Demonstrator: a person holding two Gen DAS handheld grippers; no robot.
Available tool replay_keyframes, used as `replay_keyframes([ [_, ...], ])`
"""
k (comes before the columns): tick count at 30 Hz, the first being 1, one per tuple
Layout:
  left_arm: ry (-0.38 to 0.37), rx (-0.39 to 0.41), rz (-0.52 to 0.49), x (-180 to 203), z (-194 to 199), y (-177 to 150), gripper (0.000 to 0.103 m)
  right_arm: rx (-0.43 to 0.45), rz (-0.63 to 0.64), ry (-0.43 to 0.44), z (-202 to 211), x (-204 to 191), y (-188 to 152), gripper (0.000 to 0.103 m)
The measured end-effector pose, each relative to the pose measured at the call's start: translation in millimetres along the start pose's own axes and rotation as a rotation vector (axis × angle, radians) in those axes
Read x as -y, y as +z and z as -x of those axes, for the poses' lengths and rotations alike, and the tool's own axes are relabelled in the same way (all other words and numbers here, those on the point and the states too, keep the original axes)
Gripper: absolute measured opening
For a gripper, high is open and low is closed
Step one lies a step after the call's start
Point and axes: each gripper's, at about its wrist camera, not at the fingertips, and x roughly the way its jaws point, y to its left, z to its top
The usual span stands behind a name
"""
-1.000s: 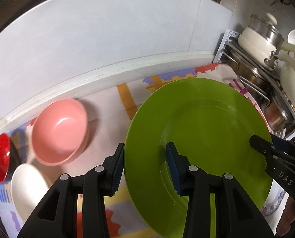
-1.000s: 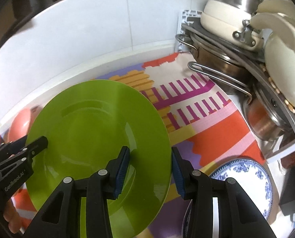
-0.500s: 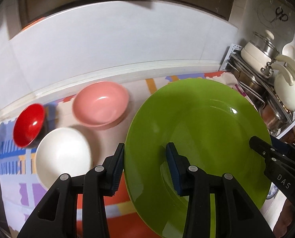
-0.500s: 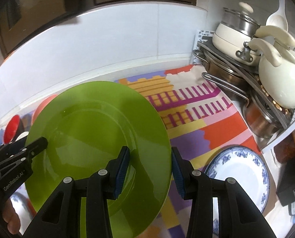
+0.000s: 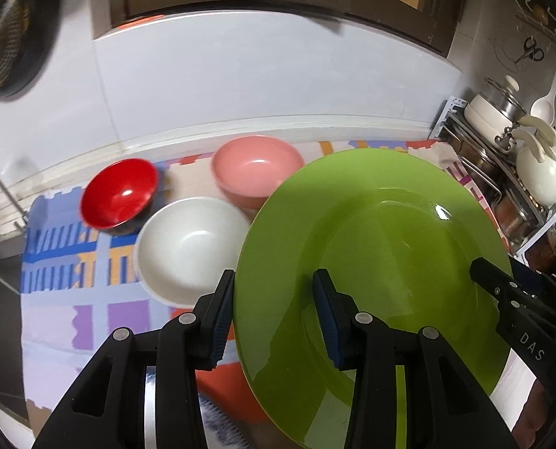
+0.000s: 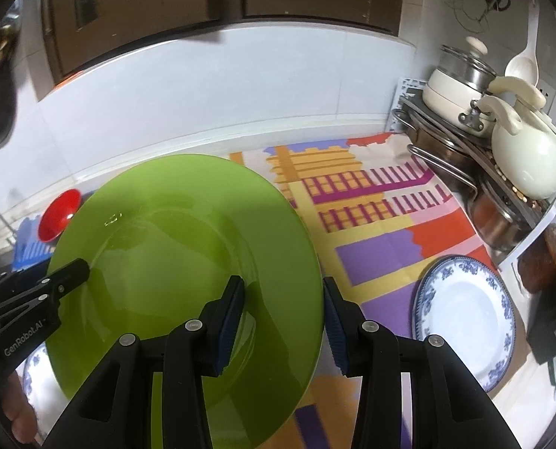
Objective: Organize plates and bowls
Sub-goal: 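Lift the green plate with both grippers and carry it over the blue-and-white plate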
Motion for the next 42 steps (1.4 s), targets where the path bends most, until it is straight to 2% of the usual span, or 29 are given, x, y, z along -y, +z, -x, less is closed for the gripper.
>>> replay_keyframes([
  [15,0.085,0.024,0.074,-77,52,-51,0.041,0.006,0.061,0.08,34,-79,-32,0.042],
  [26,0.152,0.016,0.149,-126,77,-87,0.041,-0.005,0.142,0.15,45,-137,-51,0.042],
  [35,0.201,-0.019,0.2,-161,87,-119,0.041,-0.035,0.2,0.205,48,-179,-71,0.042],
  [42,0.225,-0.076,0.241,-182,82,-145,0.041,-0.08,0.247,0.237,43,-205,-89,0.042],
])
